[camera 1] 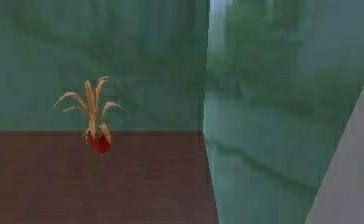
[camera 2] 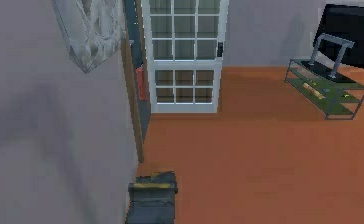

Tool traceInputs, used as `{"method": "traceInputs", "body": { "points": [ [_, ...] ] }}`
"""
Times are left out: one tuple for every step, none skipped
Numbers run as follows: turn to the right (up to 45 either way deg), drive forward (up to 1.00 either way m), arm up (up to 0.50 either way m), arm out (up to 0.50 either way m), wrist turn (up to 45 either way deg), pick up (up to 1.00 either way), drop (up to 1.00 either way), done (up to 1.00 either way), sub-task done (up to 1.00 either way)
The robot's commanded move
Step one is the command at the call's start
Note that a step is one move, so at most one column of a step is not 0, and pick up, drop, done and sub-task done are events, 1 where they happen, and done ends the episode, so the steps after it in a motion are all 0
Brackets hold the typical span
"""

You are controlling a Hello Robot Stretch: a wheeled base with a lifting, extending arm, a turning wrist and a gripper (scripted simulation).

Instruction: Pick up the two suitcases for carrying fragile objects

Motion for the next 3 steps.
{"method": "traceInputs", "body": {
  "points": [
    [0.0, 0.00, 0.00, 0.00, 0.0, 1.00, 0.00, 0.00, 0.00],
    [0.0, 0.00, 0.10, 0.00, 0.0, 0.00, 0.00, 0.00, 0.00],
    [0.0, 0.00, 0.00, 0.00, 0.0, 0.00, 0.00, 1.00, 0.00]
  ]
}}
